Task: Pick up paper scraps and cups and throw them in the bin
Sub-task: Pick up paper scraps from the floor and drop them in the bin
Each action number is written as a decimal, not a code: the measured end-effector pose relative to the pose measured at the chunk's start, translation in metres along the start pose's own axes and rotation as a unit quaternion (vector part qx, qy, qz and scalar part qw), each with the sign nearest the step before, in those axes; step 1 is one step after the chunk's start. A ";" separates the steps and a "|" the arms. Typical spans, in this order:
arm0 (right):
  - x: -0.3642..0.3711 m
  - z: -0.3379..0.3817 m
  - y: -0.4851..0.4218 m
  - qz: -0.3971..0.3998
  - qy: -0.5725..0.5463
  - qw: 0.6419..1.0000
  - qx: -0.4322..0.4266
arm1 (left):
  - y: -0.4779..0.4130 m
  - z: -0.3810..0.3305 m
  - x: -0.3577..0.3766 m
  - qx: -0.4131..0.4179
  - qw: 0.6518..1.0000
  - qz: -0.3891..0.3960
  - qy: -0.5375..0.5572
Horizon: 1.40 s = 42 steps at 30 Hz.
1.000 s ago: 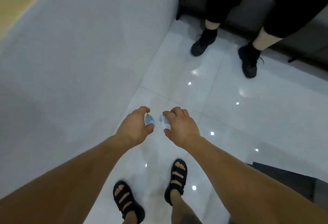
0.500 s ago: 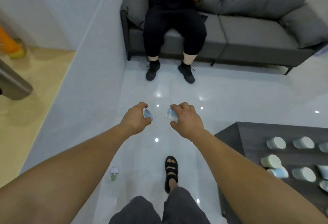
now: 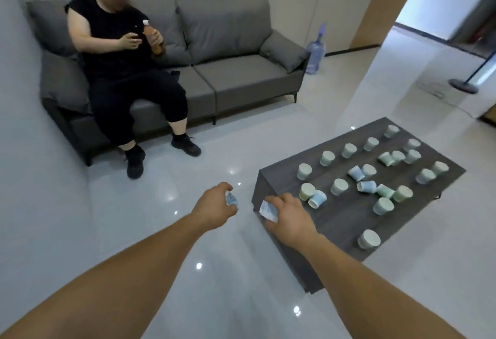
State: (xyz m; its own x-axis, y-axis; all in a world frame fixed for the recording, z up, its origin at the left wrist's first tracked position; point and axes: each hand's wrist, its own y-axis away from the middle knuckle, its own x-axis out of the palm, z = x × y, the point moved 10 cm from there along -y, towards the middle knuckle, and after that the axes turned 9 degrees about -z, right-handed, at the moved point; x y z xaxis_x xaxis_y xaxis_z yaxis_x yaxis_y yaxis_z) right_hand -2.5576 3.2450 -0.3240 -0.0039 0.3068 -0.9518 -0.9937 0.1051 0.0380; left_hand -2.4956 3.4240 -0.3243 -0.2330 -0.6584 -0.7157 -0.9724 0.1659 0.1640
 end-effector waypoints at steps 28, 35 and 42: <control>-0.178 -0.623 0.340 -0.180 -0.046 0.902 0.391 | 0.151 -0.531 0.535 0.325 0.902 0.258 -0.115; -0.233 -0.760 0.356 -0.195 -0.020 0.862 0.467 | 0.142 -0.659 0.659 0.366 0.867 0.327 -0.084; -0.267 -0.873 0.405 -0.207 -0.023 0.813 0.543 | 0.180 -0.794 0.764 0.455 0.804 0.370 -0.100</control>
State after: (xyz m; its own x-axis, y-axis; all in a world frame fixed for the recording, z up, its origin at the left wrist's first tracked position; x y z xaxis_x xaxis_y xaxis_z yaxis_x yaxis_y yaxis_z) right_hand -3.0567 2.3805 -0.3206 0.3347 0.0642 -0.9401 -0.2231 0.9747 -0.0128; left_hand -2.8575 2.3678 -0.3022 -0.6492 -0.0165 -0.7605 -0.1360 0.9862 0.0948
